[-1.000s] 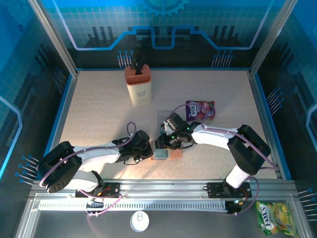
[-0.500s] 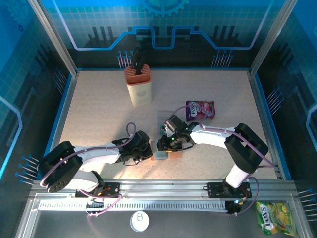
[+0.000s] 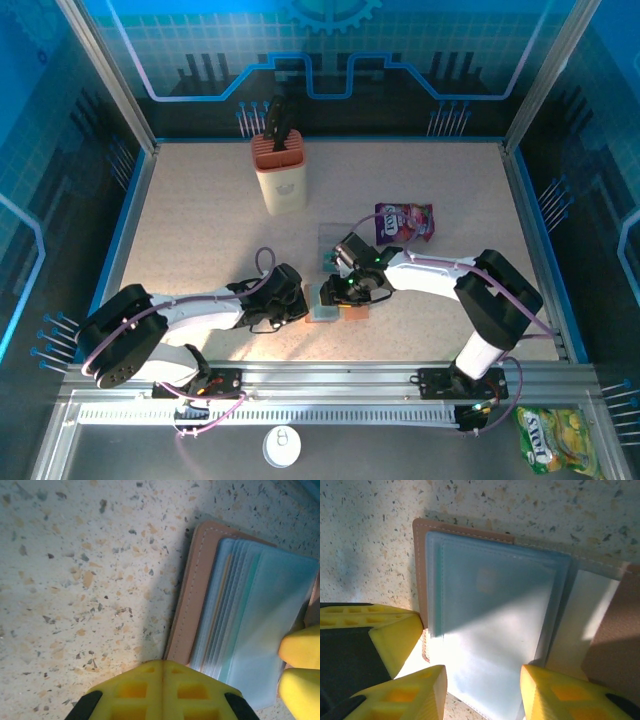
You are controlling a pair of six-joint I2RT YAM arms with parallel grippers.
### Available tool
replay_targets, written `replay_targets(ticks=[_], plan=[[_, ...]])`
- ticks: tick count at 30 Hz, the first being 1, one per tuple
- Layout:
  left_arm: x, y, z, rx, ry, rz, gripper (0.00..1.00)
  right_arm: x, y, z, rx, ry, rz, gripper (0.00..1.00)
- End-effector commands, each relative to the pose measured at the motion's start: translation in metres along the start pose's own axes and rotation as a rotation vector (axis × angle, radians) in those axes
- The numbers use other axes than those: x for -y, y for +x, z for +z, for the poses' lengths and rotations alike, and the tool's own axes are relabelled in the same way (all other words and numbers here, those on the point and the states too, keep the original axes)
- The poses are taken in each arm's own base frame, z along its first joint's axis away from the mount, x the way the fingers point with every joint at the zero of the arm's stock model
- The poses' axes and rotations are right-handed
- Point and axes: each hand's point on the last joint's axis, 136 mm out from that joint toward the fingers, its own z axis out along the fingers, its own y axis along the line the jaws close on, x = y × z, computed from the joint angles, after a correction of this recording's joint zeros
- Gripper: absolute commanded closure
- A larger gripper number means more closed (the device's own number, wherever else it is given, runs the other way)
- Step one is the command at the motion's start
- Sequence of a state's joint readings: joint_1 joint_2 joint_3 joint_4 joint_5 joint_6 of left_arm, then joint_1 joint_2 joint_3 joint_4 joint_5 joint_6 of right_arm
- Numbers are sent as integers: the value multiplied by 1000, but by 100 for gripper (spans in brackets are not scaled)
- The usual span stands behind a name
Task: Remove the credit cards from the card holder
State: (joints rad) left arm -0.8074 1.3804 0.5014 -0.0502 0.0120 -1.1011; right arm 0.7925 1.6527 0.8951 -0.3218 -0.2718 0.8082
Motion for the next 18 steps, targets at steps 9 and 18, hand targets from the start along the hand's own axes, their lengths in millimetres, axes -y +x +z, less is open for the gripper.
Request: replay_targets(ticks=[9,18], plan=[[2,-2,0,-2,-36,27,100,11,6,-3,-4,9,5,57],[5,1,5,-26,-39,28,100,-9,-1,-12,27,-59,-14,60]])
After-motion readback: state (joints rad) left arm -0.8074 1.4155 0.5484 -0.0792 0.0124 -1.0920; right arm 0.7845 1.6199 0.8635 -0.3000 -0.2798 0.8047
